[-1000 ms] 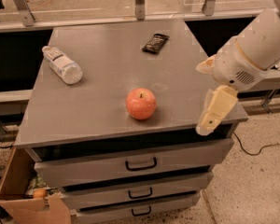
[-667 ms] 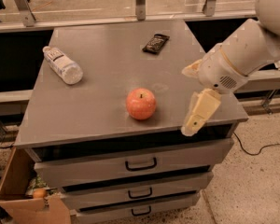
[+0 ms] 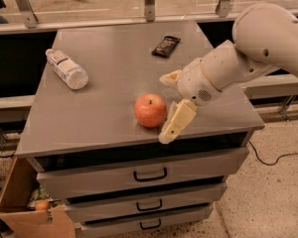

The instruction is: Pick apple

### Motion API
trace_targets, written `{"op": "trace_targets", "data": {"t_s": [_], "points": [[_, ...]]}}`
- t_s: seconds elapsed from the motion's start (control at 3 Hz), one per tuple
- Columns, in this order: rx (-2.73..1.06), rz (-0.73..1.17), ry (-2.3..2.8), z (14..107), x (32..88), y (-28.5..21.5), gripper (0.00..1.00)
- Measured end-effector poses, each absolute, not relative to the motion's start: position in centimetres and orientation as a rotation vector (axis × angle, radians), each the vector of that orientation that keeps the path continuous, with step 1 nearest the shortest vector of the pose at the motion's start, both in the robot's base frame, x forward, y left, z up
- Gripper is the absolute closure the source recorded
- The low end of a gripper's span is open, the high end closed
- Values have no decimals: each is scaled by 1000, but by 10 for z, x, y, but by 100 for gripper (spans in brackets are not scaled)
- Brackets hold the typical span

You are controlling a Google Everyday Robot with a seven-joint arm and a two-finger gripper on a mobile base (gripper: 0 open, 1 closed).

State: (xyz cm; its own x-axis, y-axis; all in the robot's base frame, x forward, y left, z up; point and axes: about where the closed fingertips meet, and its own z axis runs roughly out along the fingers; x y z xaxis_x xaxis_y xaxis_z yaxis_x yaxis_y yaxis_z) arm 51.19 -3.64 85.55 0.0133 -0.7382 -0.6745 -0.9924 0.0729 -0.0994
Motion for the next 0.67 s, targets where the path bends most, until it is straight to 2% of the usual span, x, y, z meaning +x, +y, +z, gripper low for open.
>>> {"op": "trace_targets", "data": {"t_s": [0.33,0.67], "points": [[-1698,643,1720,850,516,-11,0],[-1673,716,1693,853,518,7,27]]}}
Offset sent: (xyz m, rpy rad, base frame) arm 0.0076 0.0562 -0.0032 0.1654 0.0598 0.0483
